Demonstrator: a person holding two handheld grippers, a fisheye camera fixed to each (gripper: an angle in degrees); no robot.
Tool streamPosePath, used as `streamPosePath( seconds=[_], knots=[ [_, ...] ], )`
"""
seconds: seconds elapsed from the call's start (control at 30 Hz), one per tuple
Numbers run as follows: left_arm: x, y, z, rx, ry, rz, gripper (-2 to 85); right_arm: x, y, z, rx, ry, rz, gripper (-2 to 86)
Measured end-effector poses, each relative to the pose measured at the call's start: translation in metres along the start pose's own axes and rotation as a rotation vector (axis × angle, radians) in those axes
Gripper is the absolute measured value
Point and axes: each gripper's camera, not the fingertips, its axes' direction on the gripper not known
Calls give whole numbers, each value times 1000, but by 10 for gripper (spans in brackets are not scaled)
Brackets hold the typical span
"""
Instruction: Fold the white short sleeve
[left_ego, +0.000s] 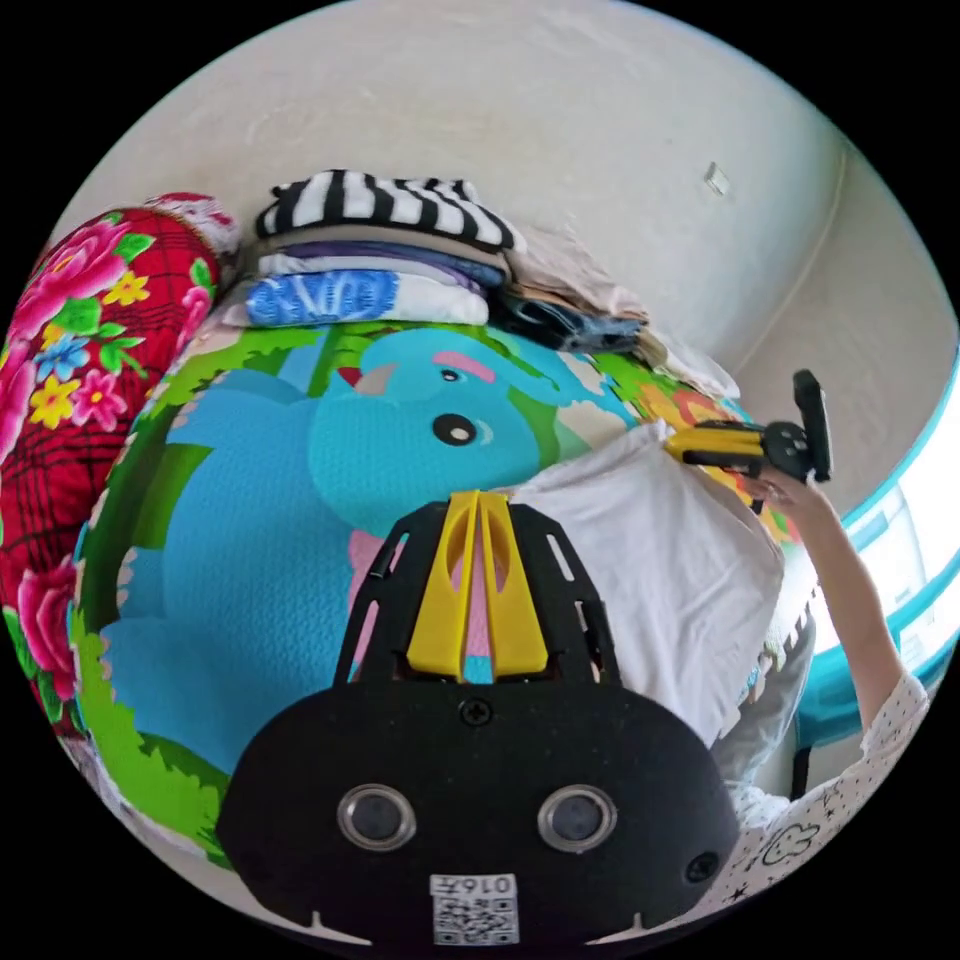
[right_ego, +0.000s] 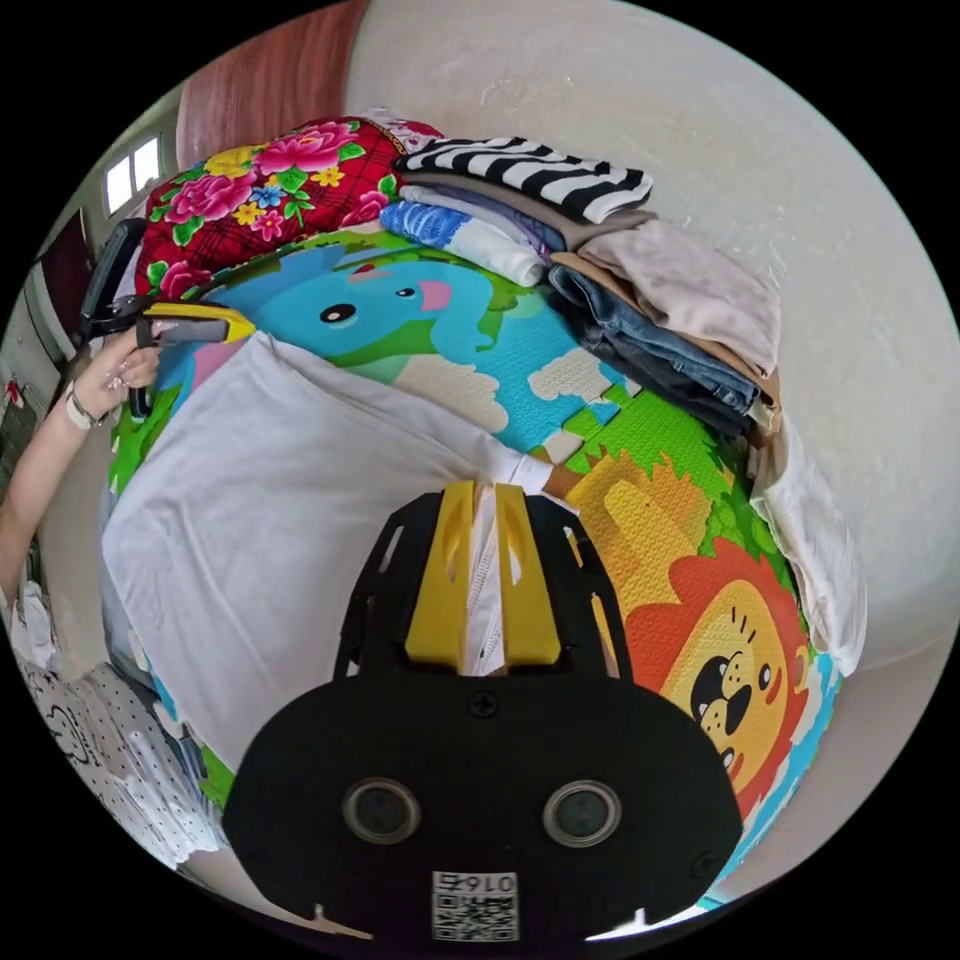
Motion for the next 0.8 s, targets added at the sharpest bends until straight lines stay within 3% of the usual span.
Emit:
streamPosePath(
  seconds=[0.13, 0.23, 0.37, 0.43, 0.53, 0.6, 0.7, 0.8],
  knots=[
    [10, 20, -24, 29, 26, 15, -10, 1, 11, -22, -24, 43, 94, 71],
    [47, 53, -43, -12, 170, 143, -10, 4, 41, -68, 127, -8, 184, 61],
    [105, 122, -66, 9, 255, 326, -10, -27, 102, -118, 156, -144, 96, 29],
    [124, 146, -69, 27, 227, 371, -10, -54, 128, -130, 115, -136, 7, 18],
    [147, 173, -53, -73, 15, 486, -10, -104, 166, -131, 38, -40, -162, 10],
    [147, 186, -60, -23, 2, 460, -10, -120, 183, -118, -69, 53, -212, 6],
    [143, 197, -72, -59, -18, 420, -10, -110, 213, -134, 23, -16, -121, 1],
    [147, 213, -90, -65, -85, 382, -10, -90, 237, -152, -21, -60, -1, -2]
  ],
)
